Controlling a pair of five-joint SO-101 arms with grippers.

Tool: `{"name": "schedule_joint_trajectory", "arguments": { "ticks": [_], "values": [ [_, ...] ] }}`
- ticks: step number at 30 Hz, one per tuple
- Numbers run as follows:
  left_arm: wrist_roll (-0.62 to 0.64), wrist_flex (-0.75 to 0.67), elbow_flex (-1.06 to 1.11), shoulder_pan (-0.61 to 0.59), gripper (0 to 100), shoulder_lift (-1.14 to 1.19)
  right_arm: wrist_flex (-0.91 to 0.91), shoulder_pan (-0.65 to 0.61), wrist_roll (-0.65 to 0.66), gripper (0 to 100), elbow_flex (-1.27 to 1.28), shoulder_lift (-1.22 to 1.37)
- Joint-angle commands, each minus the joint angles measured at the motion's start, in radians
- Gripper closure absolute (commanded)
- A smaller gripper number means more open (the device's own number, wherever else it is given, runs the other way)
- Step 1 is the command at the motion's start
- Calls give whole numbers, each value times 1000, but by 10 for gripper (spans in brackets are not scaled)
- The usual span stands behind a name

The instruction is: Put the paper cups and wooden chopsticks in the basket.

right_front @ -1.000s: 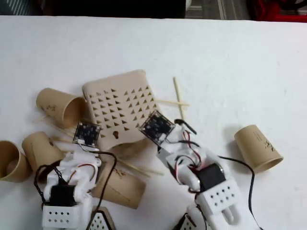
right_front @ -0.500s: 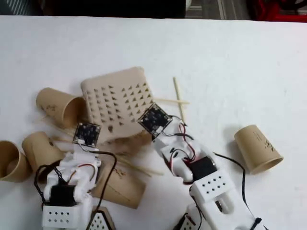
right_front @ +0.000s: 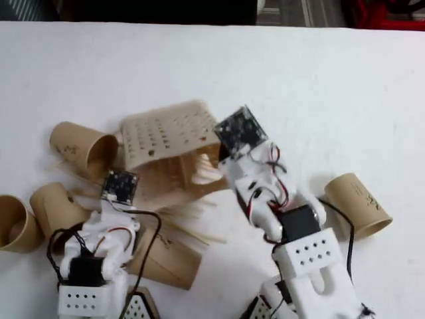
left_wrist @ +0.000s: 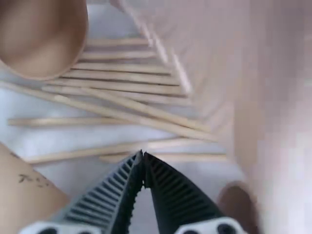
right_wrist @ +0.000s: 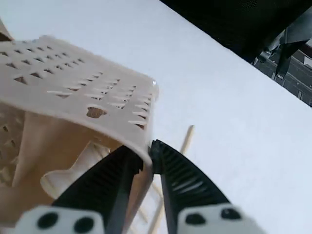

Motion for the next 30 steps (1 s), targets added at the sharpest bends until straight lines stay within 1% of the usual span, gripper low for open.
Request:
{"name": "schedule_joint_trajectory", "arguments": {
  "ticks": [1, 4, 8, 12, 17, 20, 30],
  "values": [
    [-8, 3, -3, -1, 976, -7, 1, 13, -11, 980, -153, 128],
    [-8, 3, -3, -1, 976, -7, 4, 42, -23, 980, -252, 269],
    [-8, 3, -3, -1, 976, -7, 4, 102, -118, 980, -377, 418],
    [-8, 3, -3, -1, 976, -7, 33, 122, -153, 980, -500, 518],
    [-8, 3, -3, -1, 976, -7, 82, 163, -239, 980, -669, 615],
    [-8, 3, -3, -1, 976, -7, 140, 179, -252, 980, -772, 680],
    [-8, 3, -3, -1, 976, -7, 395, 173, -250, 979, -1137, 894]
  ]
}}
